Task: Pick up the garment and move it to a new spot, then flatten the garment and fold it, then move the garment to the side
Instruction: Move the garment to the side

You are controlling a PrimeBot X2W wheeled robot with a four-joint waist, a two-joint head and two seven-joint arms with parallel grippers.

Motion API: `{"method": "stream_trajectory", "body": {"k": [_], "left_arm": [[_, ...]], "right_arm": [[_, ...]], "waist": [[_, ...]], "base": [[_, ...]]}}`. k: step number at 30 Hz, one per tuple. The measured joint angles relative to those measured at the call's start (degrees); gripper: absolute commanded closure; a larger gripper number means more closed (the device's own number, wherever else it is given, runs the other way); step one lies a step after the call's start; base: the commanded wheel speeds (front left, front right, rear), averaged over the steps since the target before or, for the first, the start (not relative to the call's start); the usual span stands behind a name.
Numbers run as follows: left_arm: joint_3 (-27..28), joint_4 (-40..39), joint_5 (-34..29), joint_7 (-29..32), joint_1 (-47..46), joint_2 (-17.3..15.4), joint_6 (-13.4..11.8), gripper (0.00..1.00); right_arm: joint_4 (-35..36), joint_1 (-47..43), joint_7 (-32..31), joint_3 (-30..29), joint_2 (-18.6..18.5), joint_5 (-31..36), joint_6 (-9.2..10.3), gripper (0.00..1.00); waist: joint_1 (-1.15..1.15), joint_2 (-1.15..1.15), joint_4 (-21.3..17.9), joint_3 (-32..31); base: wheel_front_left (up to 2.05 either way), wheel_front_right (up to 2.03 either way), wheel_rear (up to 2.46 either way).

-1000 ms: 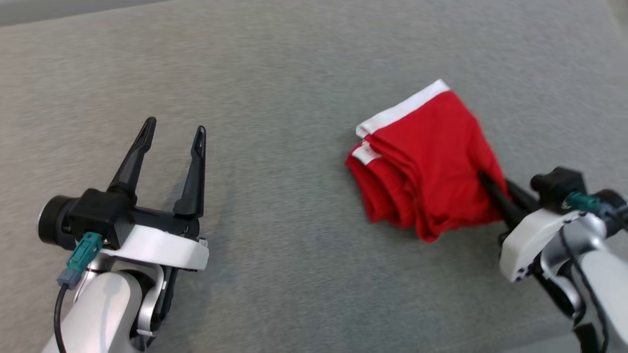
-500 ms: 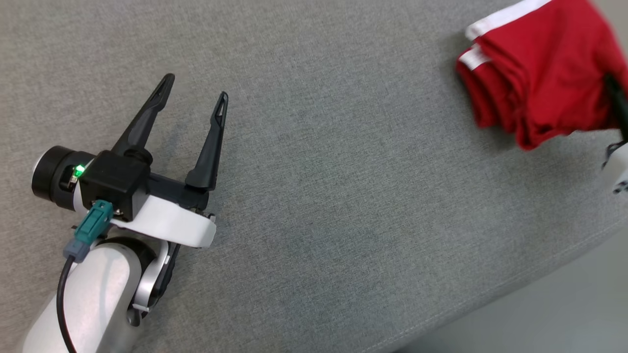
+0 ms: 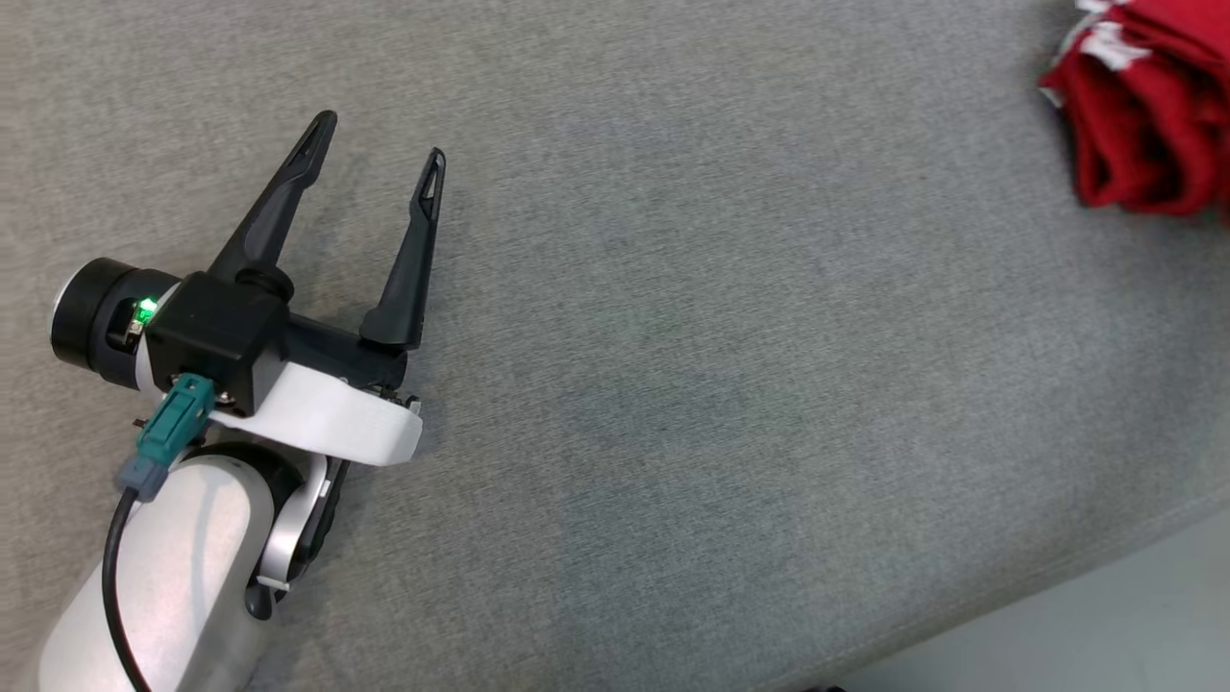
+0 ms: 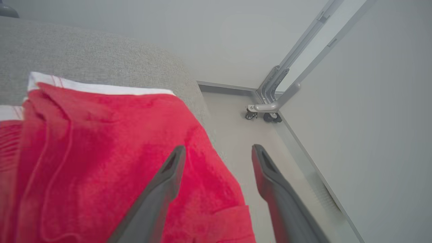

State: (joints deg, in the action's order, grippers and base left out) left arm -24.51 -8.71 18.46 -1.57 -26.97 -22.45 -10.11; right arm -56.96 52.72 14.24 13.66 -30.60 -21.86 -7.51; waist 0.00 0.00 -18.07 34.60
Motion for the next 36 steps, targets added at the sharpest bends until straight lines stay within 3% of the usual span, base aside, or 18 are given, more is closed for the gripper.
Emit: {"method": "stream_trajectory", "body": {"k": [6, 13, 19, 20, 26, 36], "left_arm": [[0.6, 1.2, 0.9, -1.9, 0.5, 0.5, -0.5, 0.0], [1.1, 3.5, 2.3, -3.8, 2.6, 1.2, -1.1, 0.0], [2.9, 5.2, 4.4, -6.3, 6.3, 2.1, -2.7, 0.0], [3.6, 5.4, 5.0, -7.0, 7.4, 2.2, -3.3, 0.0], [6.4, 5.8, 6.9, -9.4, 11.1, 2.6, -5.2, 0.0], [8.2, 6.7, 8.4, -11.4, 16.1, 2.6, -6.1, 0.0]], "right_arm": [[-1.3, 0.0, 0.5, -2.5, 0.9, -1.5, 0.0, 0.0], [6.9, -5.0, 0.5, -11.0, 3.3, -1.7, 0.01, 0.0], [21.5, -16.2, 0.6, -18.7, 11.3, 3.5, 0.01, 0.0], [25.8, -19.5, 0.6, -19.5, 14.3, 5.2, 0.01, 0.0], [39.1, -28.7, -0.6, -19.4, 22.6, 9.6, 0.01, 0.0], [52.2, -38.4, -6.9, -16.7, 27.2, 13.2, 0.01, 0.0]], "waist": [[0.0, 0.0, 1.3, -1.3], [0.0, 0.0, 1.9, -4.7], [0.0, 0.0, 3.2, -9.8], [0.0, 0.0, 3.7, -11.3], [0.0, 0.0, 6.7, -15.5], [0.0, 0.0, 12.3, -21.6]], "base": [[0.0, 0.0, 0.0], [0.0, 0.0, 0.0], [0.0, 0.0, 0.0], [0.0, 0.0, 0.0], [0.0, 0.0, 0.0], [0.0, 0.0, 0.0]]}}
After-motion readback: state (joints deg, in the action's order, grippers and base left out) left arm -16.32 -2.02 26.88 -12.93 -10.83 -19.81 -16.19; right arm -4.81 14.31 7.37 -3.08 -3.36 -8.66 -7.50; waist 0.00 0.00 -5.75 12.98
